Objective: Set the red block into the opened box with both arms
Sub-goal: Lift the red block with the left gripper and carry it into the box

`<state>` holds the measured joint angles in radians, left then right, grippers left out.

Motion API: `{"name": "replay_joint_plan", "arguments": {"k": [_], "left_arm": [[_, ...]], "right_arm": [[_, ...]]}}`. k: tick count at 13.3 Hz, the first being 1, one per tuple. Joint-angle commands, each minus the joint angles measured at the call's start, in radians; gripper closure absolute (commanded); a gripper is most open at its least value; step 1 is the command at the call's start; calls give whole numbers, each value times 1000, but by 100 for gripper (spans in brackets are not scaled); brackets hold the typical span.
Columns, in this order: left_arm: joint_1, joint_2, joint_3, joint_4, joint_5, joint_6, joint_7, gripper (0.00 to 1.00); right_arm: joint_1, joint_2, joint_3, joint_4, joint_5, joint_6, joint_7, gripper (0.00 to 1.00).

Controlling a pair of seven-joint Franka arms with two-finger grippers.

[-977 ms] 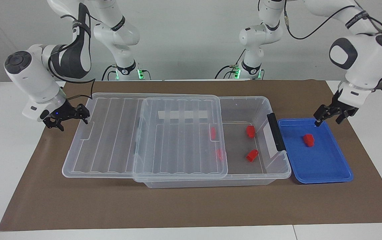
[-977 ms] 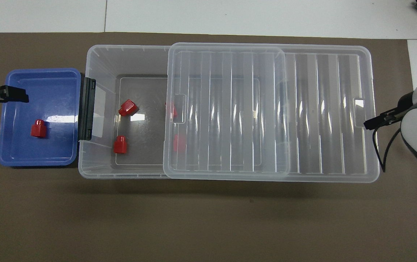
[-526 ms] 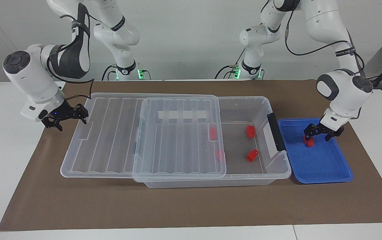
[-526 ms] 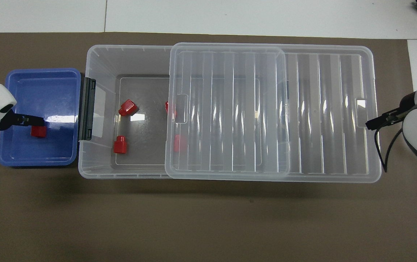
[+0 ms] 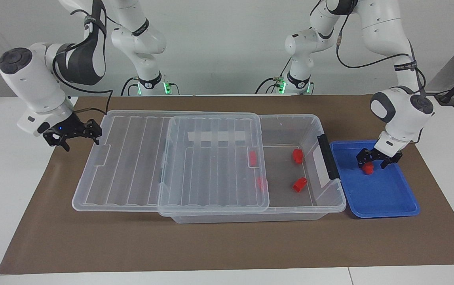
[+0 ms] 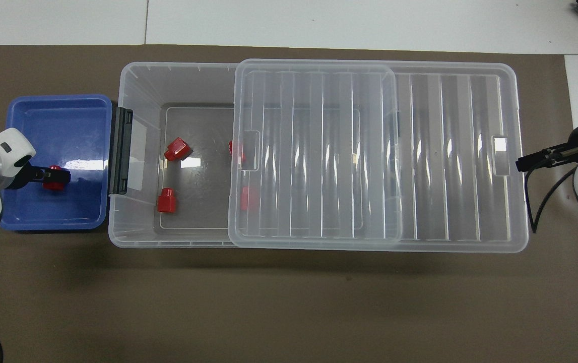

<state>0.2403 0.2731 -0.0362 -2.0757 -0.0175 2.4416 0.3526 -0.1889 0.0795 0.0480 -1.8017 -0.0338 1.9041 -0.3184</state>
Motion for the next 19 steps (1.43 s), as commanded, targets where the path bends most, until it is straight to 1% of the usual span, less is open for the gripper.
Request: {"name": "replay_joint_plan", "arguments": {"k": [1,2,4,5,6,7,8,10,11,12,13,14,15,16,18,19], "left_arm": [[2,-18,1,-29,-7,14,16,59],[2,-20,1,-23,-7,-7,16,100],[2,-20,1,-6,-7,-59,6,100],[-2,-22,1,-1,-9,-67,-50,100],[-2,-23,-2,24,-13,-87,-157,100],[-13,-23,-4,85,-16,-169,-253,100],[-19,-22,-5,173,-18,-273,-324,100],[-64,-23,-8,332,-22,-474,-441,100],[-85,-28,-10,382,-62,-534,-525,100],[-107,-38,-10,414,-138,-568,-622,100],[-133,-54,-10,433,-210,-581,-732,100],[-174,-58,-14,459,-252,-584,-855,100],[-224,-57,-17,486,-252,-584,-980,100],[-283,-57,-17,500,-242,-582,-1089,100],[-373,-58,-14,500,-222,-585,-1187,100],[-418,-64,-17,493,-181,-579,-1207,100]], "right_arm": [[31,-32,10,1,-11,-7,145,0],[54,-40,10,-1,-11,-11,216,0],[121,-50,10,2,-11,-16,374,0],[141,-59,10,2,-9,-16,427,0],[161,-66,12,5,-8,-20,470,0],[181,-67,10,36,-5,-51,519,0],[183,-61,12,73,-3,-103,547,0],[184,-64,29,129,-8,-169,559,0],[183,-64,29,160,-12,-204,558,0],[180,-64,26,180,1,-236,559,0],[183,-66,26,191,-3,-246,565,0],[184,-67,30,196,-11,-263,594,0],[184,-79,33,196,-14,-284,605,0],[180,-111,39,179,-11,-290,595,0],[178,-142,39,150,-3,-300,590,0],[178,-141,39,150,5,-309,591,0]]}}
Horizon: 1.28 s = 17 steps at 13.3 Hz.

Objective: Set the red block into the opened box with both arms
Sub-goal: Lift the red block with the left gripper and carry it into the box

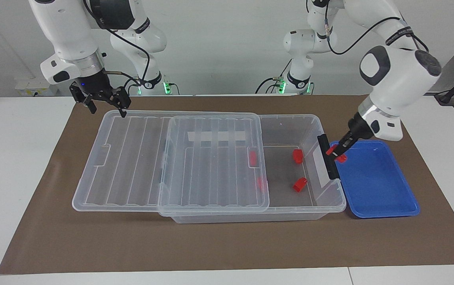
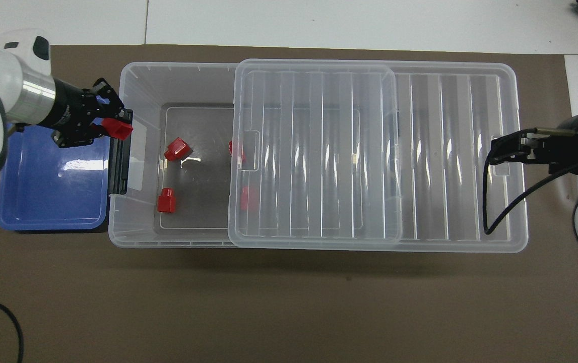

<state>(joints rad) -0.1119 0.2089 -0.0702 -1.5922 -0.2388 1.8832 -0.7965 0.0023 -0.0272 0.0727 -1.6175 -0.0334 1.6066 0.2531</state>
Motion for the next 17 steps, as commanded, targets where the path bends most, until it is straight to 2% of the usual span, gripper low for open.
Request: {"name": "replay_joint_plan", "arguments": {"k": [1,3,7,8,10,12,14,17], "left_arm": [[-122,-8,17,-11,88,-1,-72,100],[-216,-38,17,-92,195,78,-159,100],[-282,-138,15,-417,278,351,-161,100],[-279,-132,15,-448,318,387,-136,100],[-266,-106,16,-475,326,411,-38,100],[-258,-88,17,-509,326,489,-35,100],[-255,-28,18,-519,326,565,-33,100],[-253,38,23,-517,342,628,-32,100]], "right_arm": [[-16,-36,15,-36,6,-14,20,0],[-22,-37,15,-42,35,-28,20,0],[-25,-28,7,-28,38,-20,-10,0],[-25,-25,6,-24,32,-20,-23,0],[-22,-16,9,-4,-14,-25,-29,0],[-18,10,13,42,-28,-37,-31,0],[-18,30,13,80,-11,-51,-29,0],[-36,26,9,64,7,-59,-31,1]]}}
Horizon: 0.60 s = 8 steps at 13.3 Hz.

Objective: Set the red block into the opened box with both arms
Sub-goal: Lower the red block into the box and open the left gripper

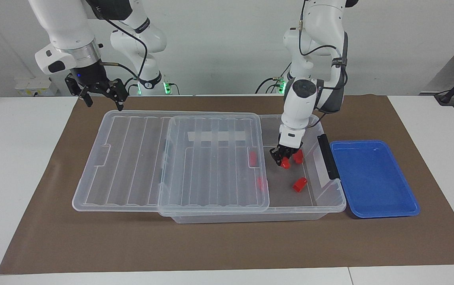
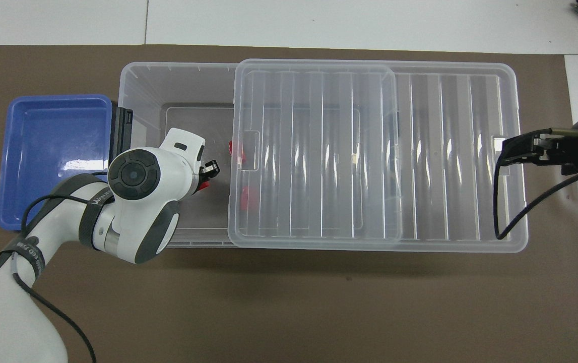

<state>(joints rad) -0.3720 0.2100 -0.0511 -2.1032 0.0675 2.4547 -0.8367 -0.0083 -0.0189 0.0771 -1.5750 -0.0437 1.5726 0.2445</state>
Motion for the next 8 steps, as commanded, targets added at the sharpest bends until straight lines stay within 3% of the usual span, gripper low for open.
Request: {"name": "replay_joint_plan", "arguments": {"k": [1,8], "left_arm": [[7,45,5,-6,38,63,8,100],[15,46,7,-5,38,63,8,100]], "right_arm": [[-42,8,4,1,43,-28,-22,1],[-36,-3,3,-20,39,-28,-19,0]]}}
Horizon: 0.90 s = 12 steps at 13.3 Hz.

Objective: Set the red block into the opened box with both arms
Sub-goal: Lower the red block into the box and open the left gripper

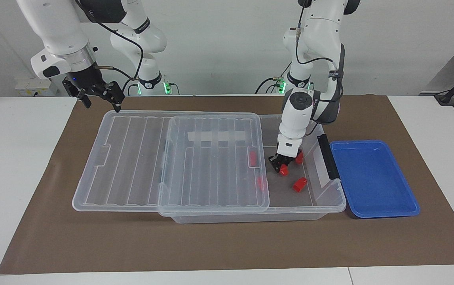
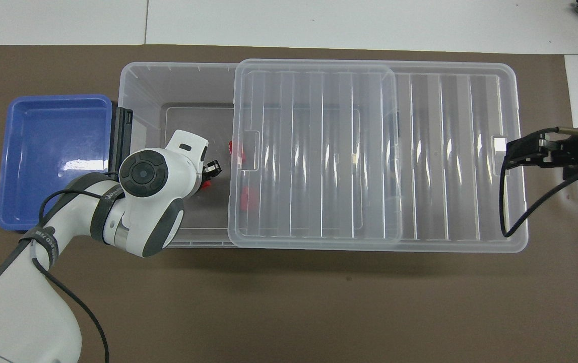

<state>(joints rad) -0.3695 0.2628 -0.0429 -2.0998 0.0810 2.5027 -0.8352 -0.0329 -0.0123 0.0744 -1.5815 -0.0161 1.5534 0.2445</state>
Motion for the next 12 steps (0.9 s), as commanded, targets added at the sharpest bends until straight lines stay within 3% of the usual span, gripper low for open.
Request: {"name": "replay_joint_plan", "arguments": {"k": [1,2,3,4,7,12], "left_arm": [[14,-7,-2,-6,25,15,2,85],[21,-7,-2,-3,25,13,-2,75],[21,-5,-2,0,25,13,-5,38],[21,-2,-2,6,25,13,-7,27],[21,-3,-3,43,25,-31,-10,26],[35,-28,-2,226,13,-306,1,25]], "right_arm": [[-12,-9,5,-14,10,-7,-19,0],[-12,-9,5,-14,10,-6,-19,0],[-12,-9,5,-14,8,-1,-20,0],[-12,-8,5,-12,5,4,-21,0],[-12,-6,5,-8,5,8,-22,0],[-13,-6,5,-6,5,10,-24,0]]}}
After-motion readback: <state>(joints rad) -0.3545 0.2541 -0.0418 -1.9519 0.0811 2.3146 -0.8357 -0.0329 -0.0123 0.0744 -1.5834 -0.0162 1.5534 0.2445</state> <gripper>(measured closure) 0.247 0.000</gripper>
